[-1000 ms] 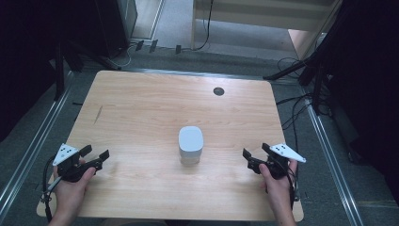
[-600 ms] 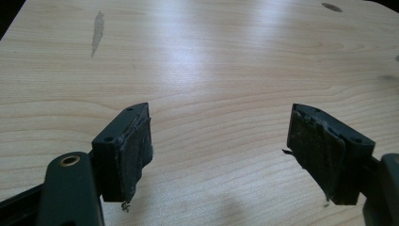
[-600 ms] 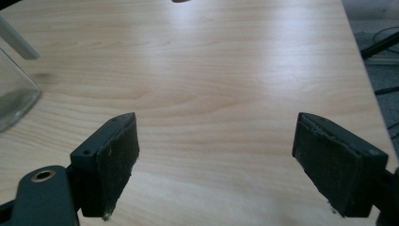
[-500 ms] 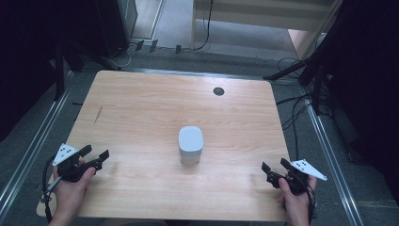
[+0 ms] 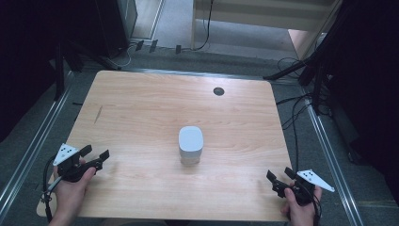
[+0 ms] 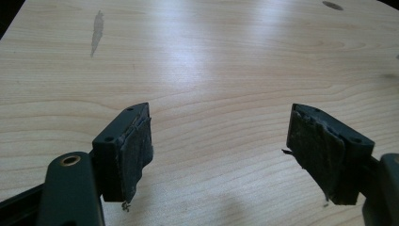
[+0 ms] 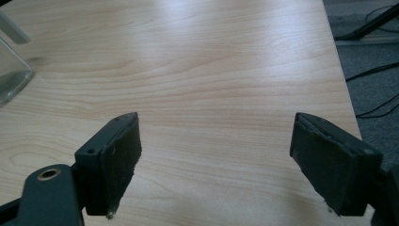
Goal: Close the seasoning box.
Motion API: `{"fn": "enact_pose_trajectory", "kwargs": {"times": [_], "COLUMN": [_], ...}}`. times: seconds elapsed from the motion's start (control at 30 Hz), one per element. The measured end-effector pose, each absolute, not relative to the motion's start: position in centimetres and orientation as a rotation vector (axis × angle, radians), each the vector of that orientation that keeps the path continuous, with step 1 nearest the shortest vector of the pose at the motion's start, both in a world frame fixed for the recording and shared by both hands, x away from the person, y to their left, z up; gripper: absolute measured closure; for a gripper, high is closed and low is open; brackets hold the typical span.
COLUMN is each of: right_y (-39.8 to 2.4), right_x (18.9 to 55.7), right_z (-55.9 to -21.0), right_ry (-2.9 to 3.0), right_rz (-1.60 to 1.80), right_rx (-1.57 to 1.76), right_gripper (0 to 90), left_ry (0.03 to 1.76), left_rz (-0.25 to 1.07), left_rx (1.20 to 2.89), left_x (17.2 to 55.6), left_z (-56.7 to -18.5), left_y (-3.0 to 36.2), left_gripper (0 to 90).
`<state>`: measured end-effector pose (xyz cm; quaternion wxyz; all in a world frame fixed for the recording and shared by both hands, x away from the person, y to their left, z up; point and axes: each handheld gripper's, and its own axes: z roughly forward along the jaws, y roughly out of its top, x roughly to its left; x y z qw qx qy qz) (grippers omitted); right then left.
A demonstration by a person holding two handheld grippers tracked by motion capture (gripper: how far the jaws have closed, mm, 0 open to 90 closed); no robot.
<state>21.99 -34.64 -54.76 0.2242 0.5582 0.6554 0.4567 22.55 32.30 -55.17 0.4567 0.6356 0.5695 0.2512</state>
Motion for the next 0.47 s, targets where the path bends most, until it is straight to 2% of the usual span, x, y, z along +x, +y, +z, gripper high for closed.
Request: {"fn": "enact_pose_trajectory", "kwargs": {"times": [0.33, 0.47], "right_y": [-34.51, -34.33], "right_x": [21.98, 22.15], "right_z": [-54.74, -54.76], "right_ry": [1.811, 1.783], "right_rz": [1.230, 1.166], "right_rx": [1.543, 1.580], "right_gripper": [19.1, 18.9], "left_ry": [1.399, 1.394], "left_rz": [0.622, 0.647], "left_rx": [1.577, 1.607], "left_x": [22.57, 22.56], "left_z": [-55.16, -55.11], "left_y": [32.18, 31.81], "left_gripper": [25.8, 36.6]}}
